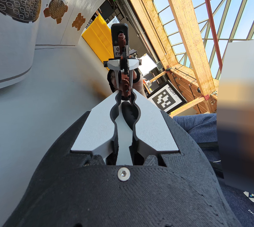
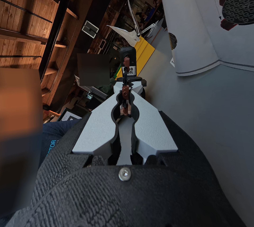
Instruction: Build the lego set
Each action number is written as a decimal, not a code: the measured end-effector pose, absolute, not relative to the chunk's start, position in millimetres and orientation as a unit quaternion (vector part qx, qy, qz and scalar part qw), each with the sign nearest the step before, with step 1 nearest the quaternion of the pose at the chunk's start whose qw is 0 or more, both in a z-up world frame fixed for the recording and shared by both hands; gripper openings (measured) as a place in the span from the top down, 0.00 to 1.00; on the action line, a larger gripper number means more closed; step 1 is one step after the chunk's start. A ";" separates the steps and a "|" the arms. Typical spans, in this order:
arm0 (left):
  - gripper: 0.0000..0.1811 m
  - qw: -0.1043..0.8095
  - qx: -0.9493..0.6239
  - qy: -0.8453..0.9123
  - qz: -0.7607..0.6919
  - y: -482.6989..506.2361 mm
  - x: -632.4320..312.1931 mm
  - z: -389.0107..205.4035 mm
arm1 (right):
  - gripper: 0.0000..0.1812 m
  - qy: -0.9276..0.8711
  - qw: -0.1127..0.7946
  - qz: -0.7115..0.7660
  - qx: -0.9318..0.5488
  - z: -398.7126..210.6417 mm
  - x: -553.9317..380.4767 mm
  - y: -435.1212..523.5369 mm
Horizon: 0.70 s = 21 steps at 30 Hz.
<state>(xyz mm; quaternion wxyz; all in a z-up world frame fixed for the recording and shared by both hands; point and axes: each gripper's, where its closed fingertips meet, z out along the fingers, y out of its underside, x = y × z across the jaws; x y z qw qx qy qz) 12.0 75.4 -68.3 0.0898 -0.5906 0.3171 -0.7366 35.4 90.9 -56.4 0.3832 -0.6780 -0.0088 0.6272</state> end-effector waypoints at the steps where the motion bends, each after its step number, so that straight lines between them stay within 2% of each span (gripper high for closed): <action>1: 0.96 0.091 -0.589 0.319 -0.737 74.9 11.7 -67.9 | 0.97 -0.010 0.381 0.627 -0.679 -56.9 33.5 90.5; 2: 0.99 0.091 -0.585 0.321 -0.739 74.1 11.0 -66.6 | 0.96 -0.012 0.380 0.628 -0.679 -57.3 31.8 90.2; 21: 0.99 0.090 -0.590 0.321 -0.735 76.1 10.3 -67.9 | 0.96 -0.019 0.375 0.623 -0.687 -60.3 31.2 89.2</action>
